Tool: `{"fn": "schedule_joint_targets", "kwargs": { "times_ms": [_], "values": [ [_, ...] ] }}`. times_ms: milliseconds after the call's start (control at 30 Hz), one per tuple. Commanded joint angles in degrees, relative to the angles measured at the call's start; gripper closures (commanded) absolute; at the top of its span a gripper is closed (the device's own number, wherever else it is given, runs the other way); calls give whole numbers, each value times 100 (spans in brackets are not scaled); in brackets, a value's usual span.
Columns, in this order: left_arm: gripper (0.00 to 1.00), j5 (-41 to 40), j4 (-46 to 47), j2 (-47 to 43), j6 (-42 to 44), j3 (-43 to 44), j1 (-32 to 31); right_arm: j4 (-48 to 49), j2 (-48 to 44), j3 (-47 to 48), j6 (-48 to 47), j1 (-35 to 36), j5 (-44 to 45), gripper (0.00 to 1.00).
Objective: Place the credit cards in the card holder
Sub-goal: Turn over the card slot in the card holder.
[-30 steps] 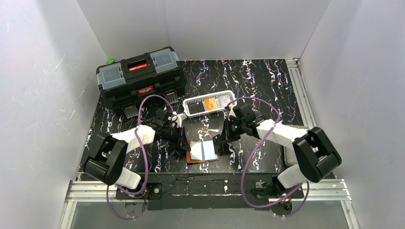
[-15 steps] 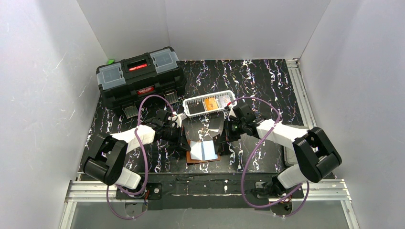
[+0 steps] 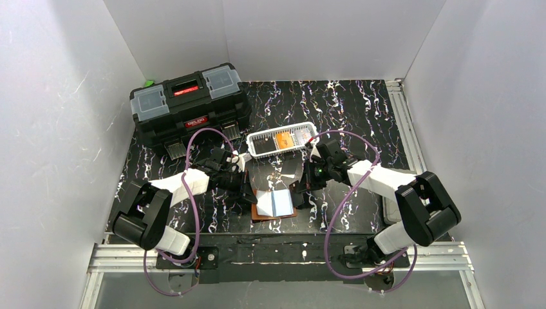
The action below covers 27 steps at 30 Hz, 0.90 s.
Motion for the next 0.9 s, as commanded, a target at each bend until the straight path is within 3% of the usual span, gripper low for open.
{"fn": "schedule_joint_targets", "kwargs": {
  "times_ms": [0, 233, 567, 867],
  "values": [
    [100, 87, -60, -188, -5, -44, -23, 59, -137, 122, -55, -29, -101, 99],
    [100, 92, -51, -179, -24, -39, -23, 157, -161, 136, 78, -30, -372, 99],
    [100, 87, -60, -176, -25, -5, -32, -409, -629, 344, -102, -91, 11, 99],
    [100, 87, -80, -177, -34, 13, -32, -42, -429, 256, 99, -70, -304, 99]
  ]
}}
